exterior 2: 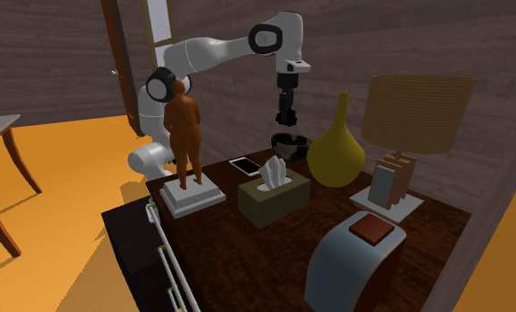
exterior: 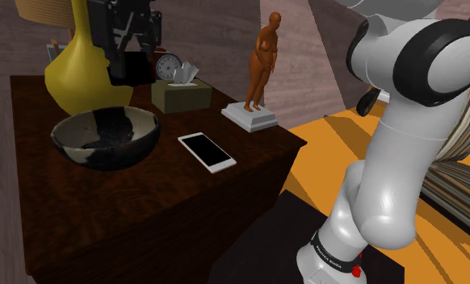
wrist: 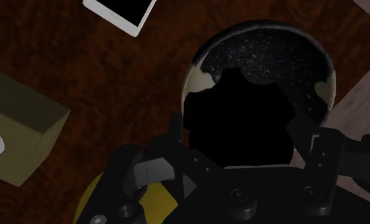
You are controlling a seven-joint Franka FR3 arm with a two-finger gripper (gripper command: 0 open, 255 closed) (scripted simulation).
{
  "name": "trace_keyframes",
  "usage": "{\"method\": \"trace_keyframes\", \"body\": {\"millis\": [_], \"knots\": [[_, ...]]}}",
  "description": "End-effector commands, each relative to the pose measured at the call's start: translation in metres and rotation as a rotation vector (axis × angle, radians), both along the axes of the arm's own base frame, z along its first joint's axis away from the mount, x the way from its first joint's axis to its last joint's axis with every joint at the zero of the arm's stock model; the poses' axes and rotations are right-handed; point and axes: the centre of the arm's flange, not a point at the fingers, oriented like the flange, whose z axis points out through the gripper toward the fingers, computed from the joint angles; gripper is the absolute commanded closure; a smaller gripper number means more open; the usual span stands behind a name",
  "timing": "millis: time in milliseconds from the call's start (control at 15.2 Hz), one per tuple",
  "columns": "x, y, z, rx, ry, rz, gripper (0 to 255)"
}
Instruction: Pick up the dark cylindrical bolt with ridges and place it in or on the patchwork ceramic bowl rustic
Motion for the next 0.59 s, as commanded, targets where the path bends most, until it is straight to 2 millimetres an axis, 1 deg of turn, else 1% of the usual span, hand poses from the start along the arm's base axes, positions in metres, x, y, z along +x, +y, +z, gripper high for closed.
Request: {"method": "trace_keyframes", "body": {"millis": [0, 66, 528], "knots": [[0.000, 0.025, -0.001, 0.001, 0.000, -0.002, 255], [-0.003, 0.047, -0.001, 0.001, 0.000, -0.002, 255], [-0.003, 0.047, -0.038, 0.001, 0.000, -0.002, 255]]}}
